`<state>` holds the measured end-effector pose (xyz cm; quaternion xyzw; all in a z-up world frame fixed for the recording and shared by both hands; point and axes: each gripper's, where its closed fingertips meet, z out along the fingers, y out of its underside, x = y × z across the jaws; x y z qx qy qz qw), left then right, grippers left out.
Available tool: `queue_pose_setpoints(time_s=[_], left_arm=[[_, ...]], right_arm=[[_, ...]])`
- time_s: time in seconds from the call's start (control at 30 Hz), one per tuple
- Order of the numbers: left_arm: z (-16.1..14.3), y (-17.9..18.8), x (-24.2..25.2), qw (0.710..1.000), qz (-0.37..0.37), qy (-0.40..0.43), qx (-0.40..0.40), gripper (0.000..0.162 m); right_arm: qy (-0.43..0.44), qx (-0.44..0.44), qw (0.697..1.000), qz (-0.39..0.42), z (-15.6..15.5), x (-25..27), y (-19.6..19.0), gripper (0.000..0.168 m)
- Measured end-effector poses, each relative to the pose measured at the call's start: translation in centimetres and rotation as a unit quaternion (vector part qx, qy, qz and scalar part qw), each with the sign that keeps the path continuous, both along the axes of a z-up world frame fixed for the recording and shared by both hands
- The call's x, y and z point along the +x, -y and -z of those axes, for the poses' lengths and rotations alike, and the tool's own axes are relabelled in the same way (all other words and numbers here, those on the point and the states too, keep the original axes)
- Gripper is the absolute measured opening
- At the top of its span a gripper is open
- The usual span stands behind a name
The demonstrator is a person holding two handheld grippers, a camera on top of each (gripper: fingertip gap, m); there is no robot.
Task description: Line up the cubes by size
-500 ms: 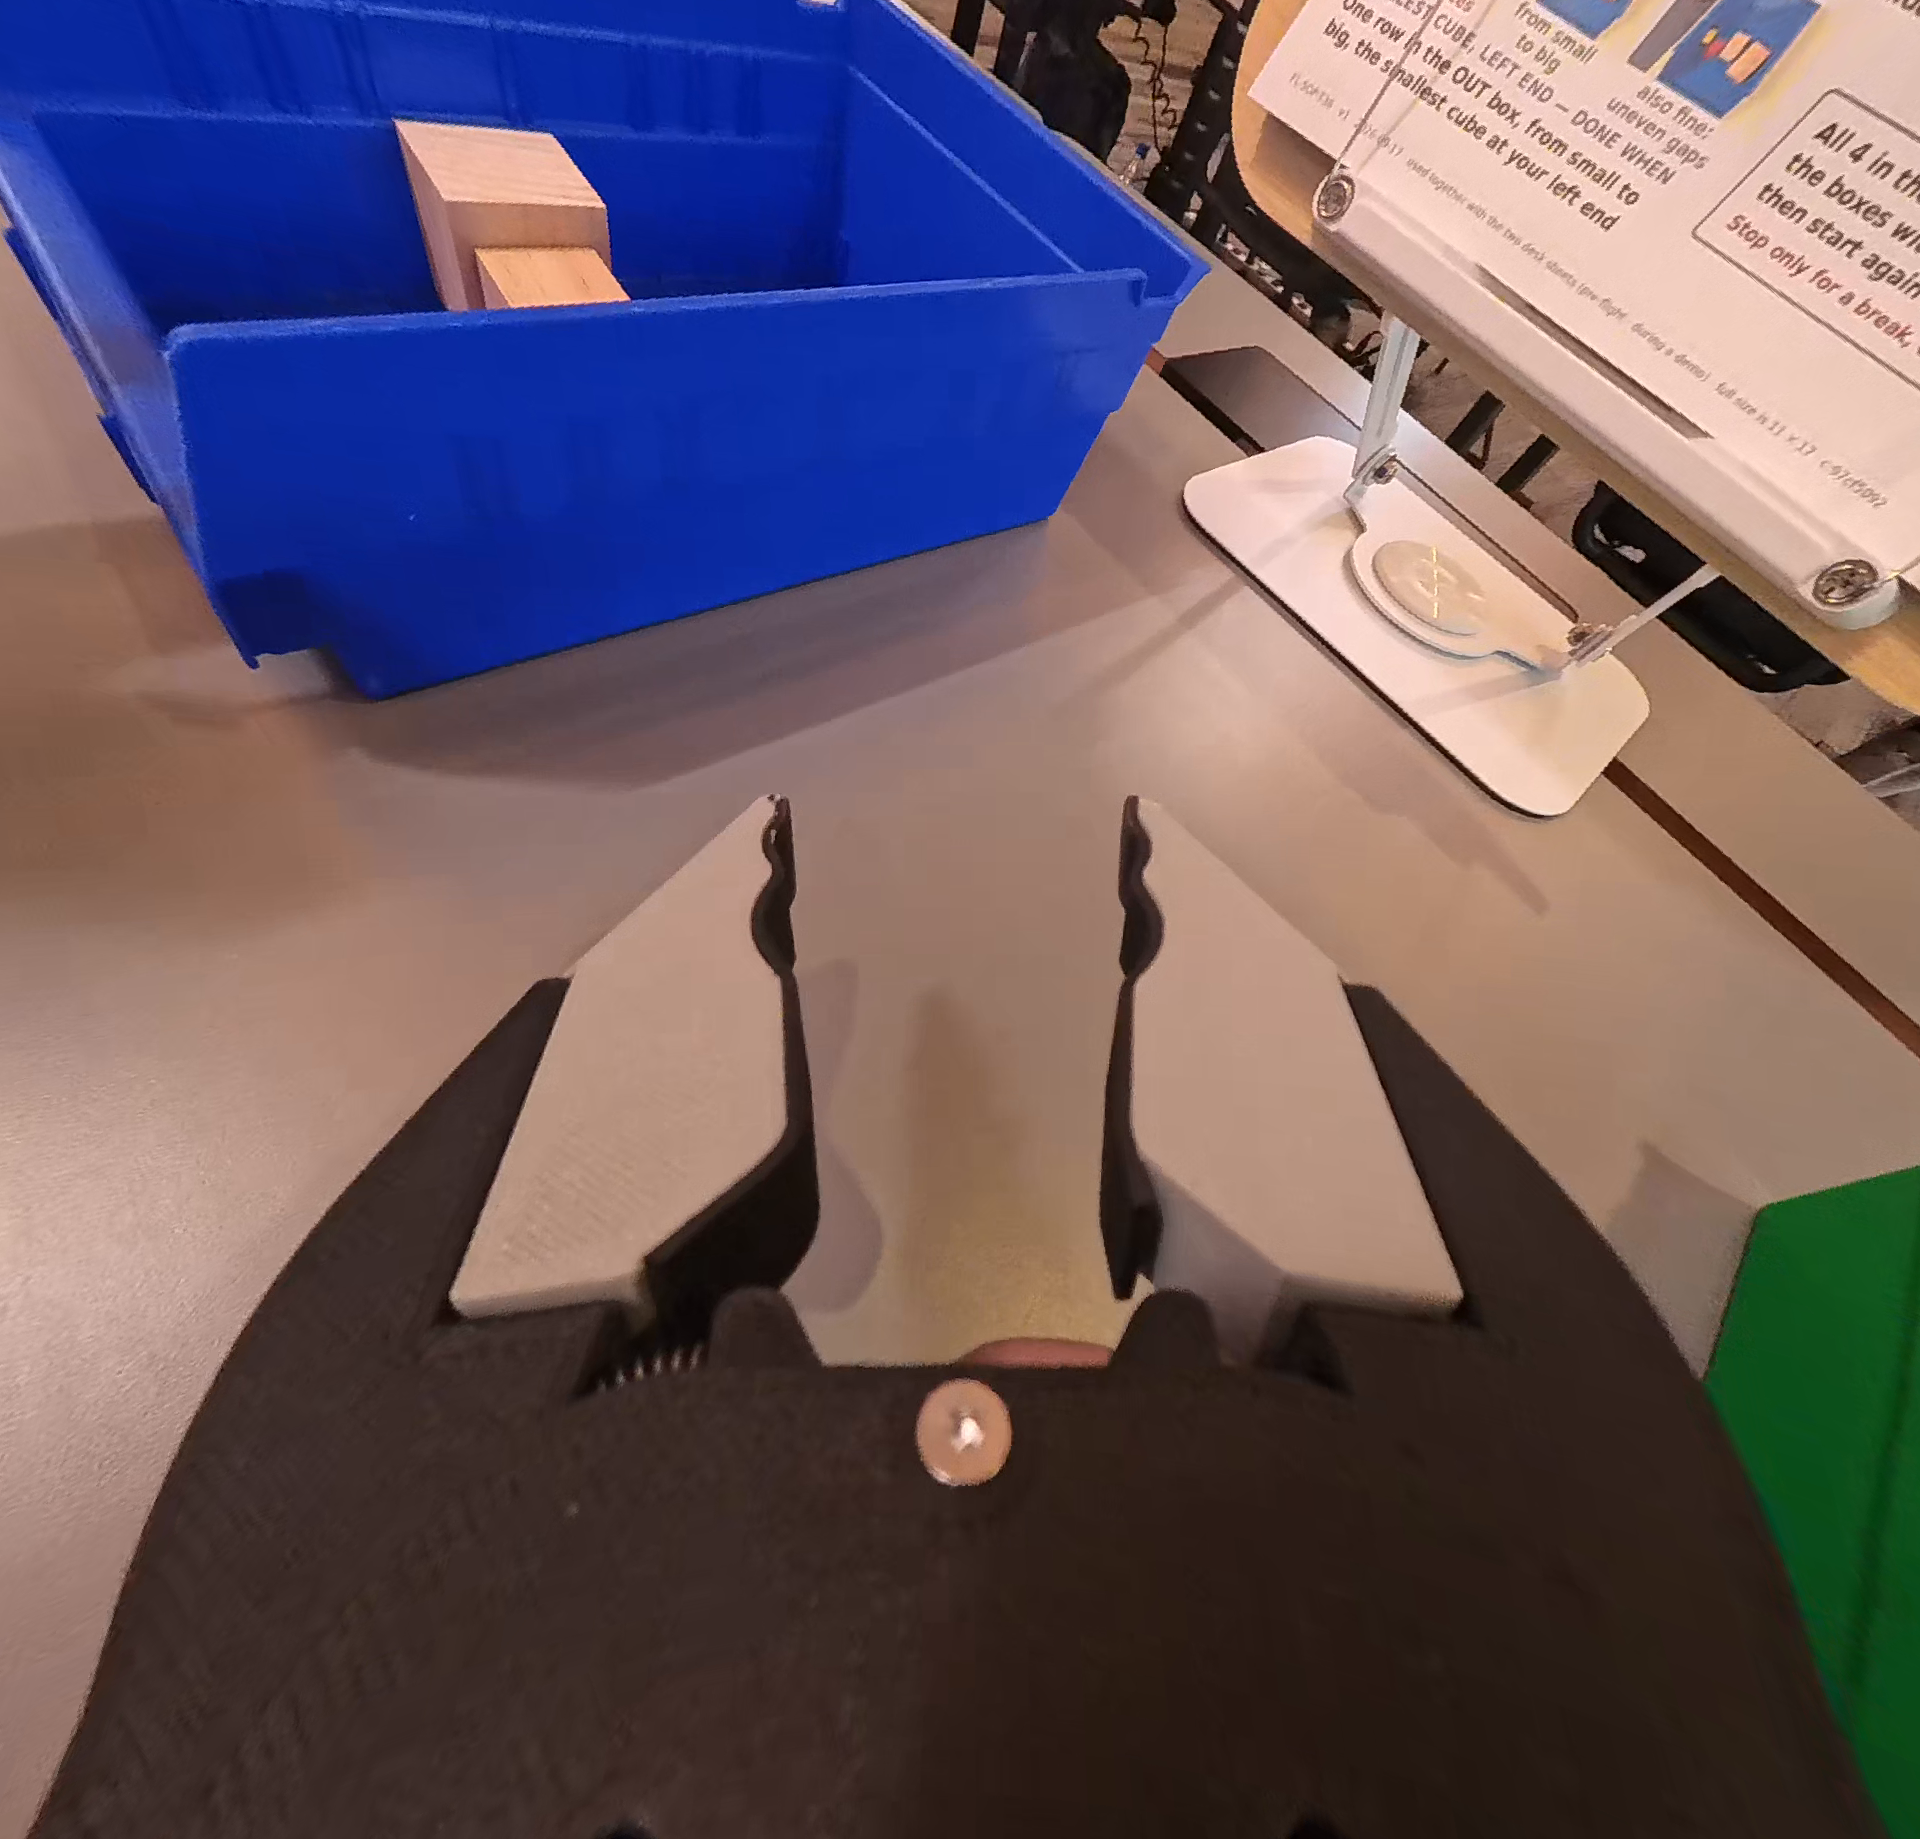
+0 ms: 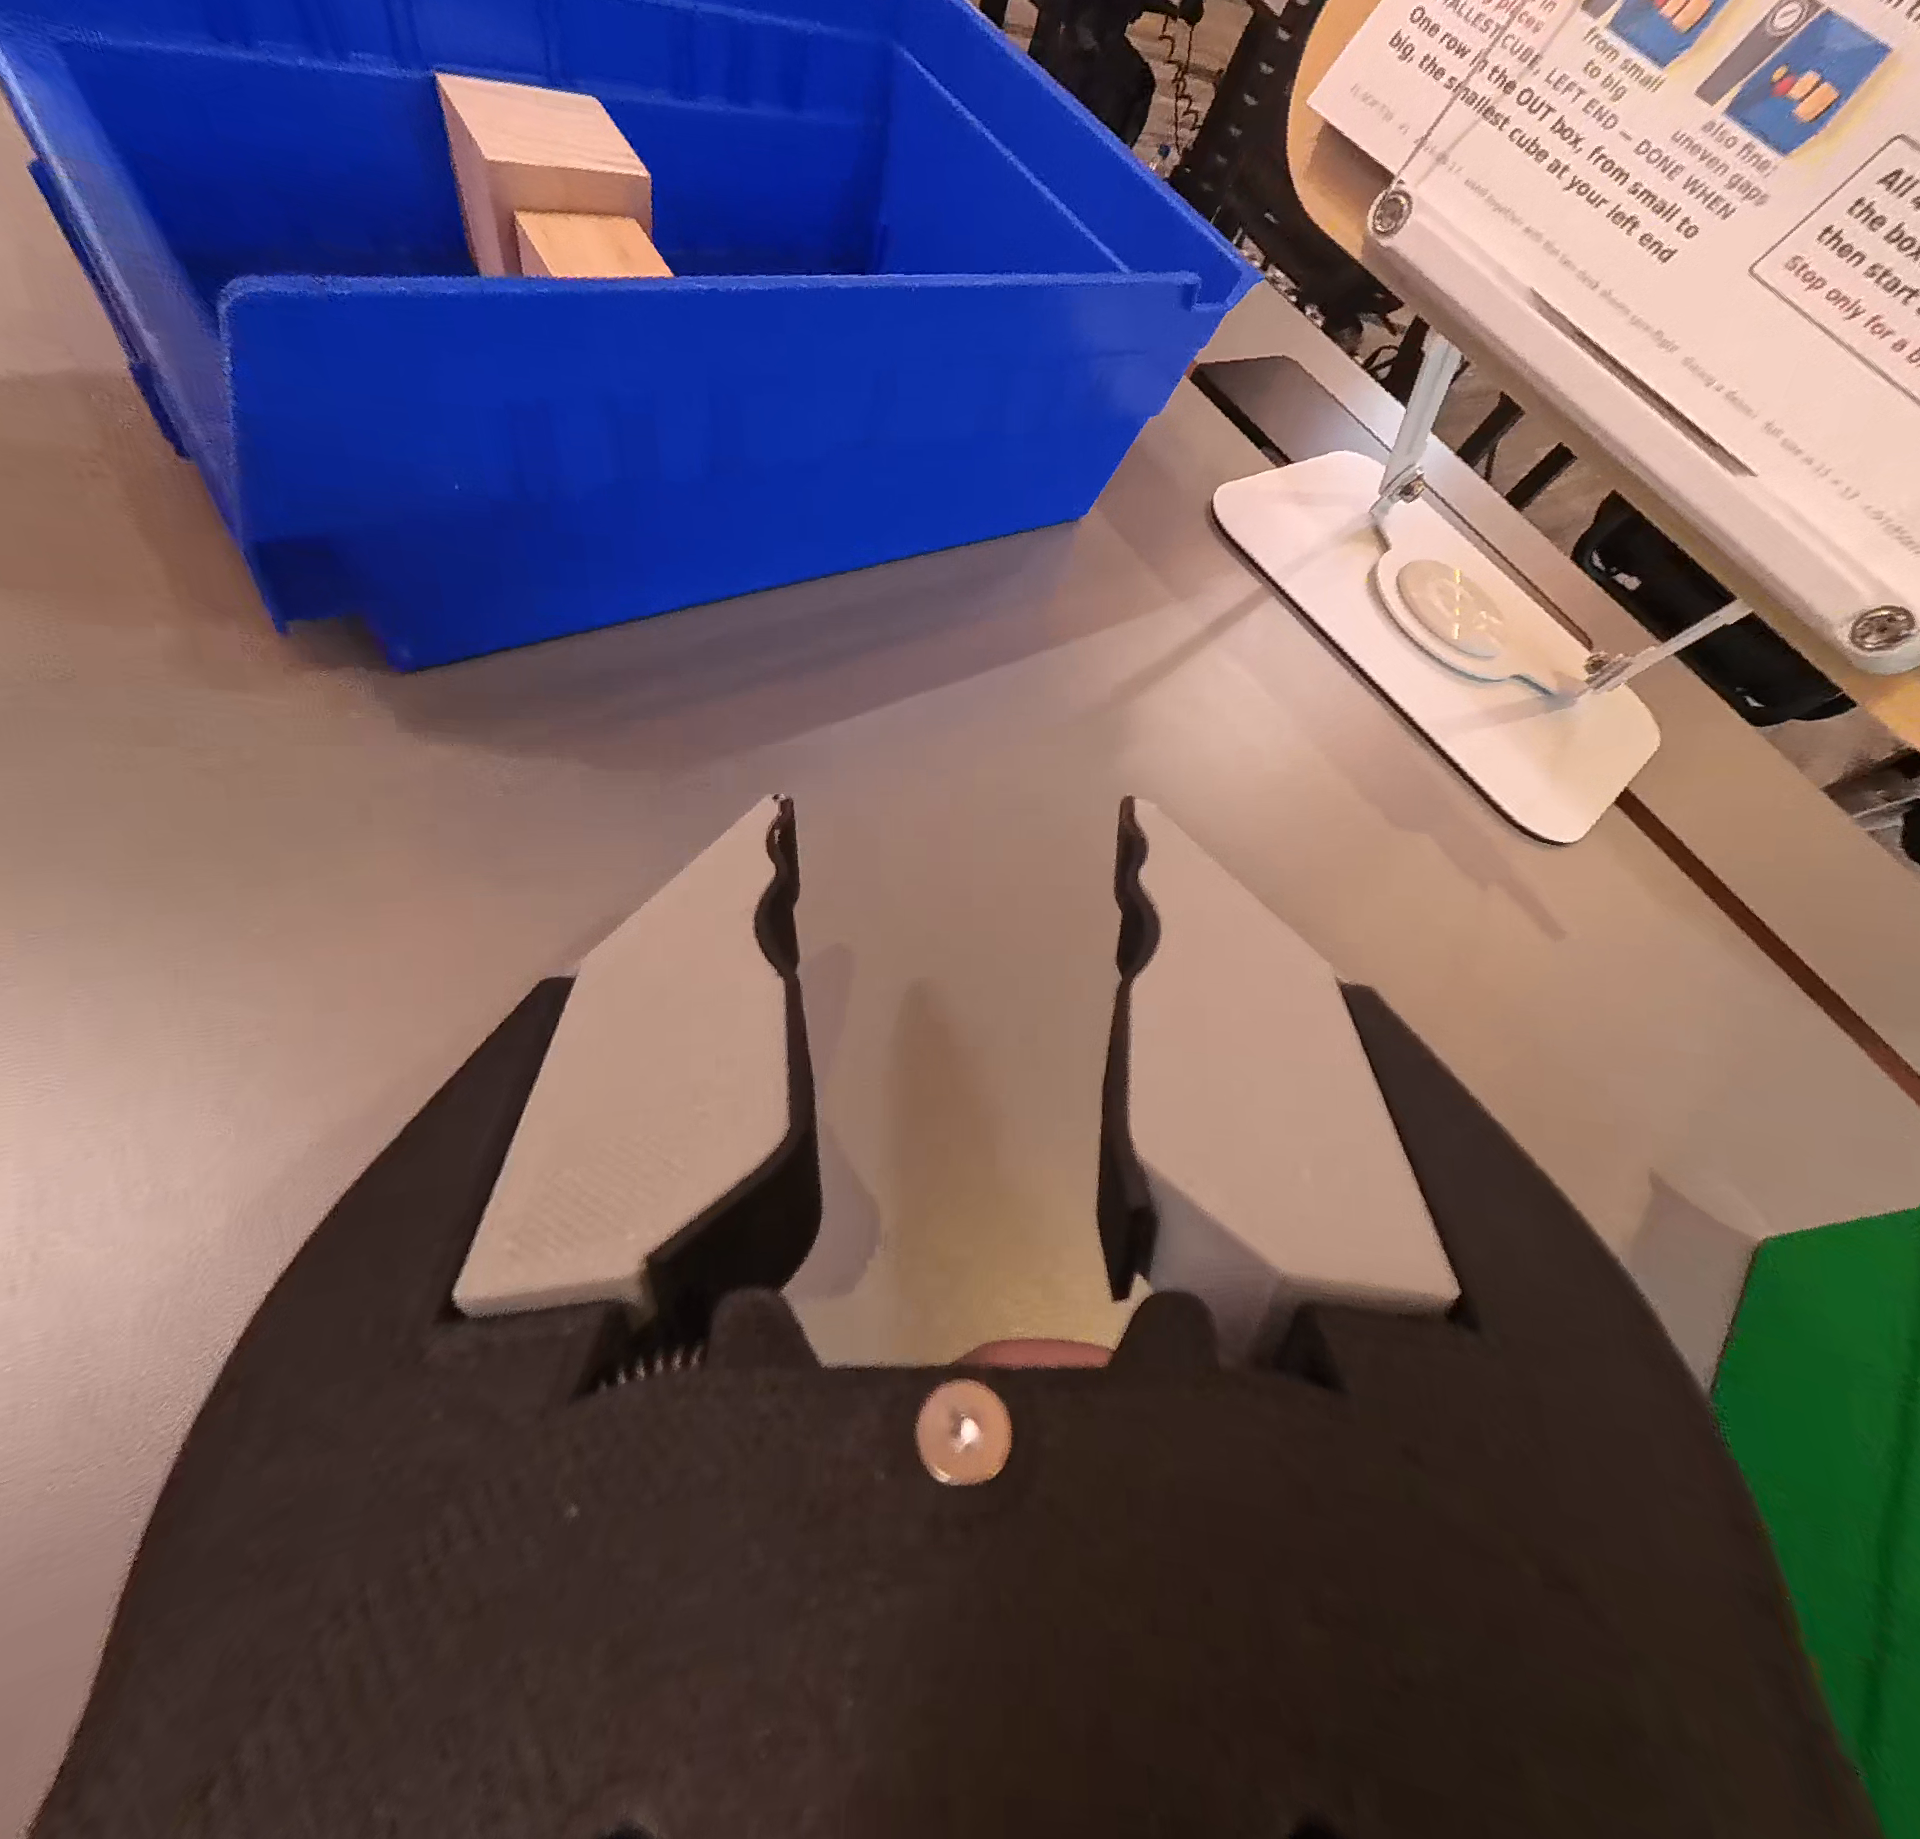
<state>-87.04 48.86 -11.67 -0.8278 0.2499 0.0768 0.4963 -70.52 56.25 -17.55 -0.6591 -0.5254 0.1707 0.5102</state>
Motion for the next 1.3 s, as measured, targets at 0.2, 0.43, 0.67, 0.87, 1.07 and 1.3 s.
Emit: queue_pose_setpoints(time_s=[0.2, 0.43, 0.67, 0.87, 1.07, 1.3], left_arm=[[1.7, -5.0, 0.7, 0.984, 0.117, -0.133, -0.021, 0.031], [10.1, -4.4, 0.5, 0.904, 0.249, -0.296, -0.182, 0.041], [11.4, -5.4, -0.8, 0.877, 0.278, -0.314, -0.233, 0.040], [12.9, -5.3, -1.2, 0.862, 0.291, -0.274, -0.312, 0.039], [13.4, -4.4, -1.0, 0.842, 0.298, -0.231, -0.385, 0.020], [13.3, -4.6, -1.1, 0.846, 0.308, -0.245, -0.360, 0.020]], right_arm=[[-0.004, -0.016, 1.000, -0.004, 0.3, -0.1, 0.1, 0.059], [-0.016, -0.014, 1.000, -0.011, -0.3, -0.2, 0.6, 0.059], [-0.001, -0.002, 1.000, -0.002, 0.1, 0.1, 0.2, 0.059], [-0.021, -0.049, 0.999, -0.004, 0.8, 0.2, -0.1, 0.059], [-0.014, -0.058, 0.998, 0.001, 1.4, 0.3, -0.6, 0.058], [-0.008, -0.045, 0.999, -0.008, 1.3, 0.1, 0.0, 0.058]])
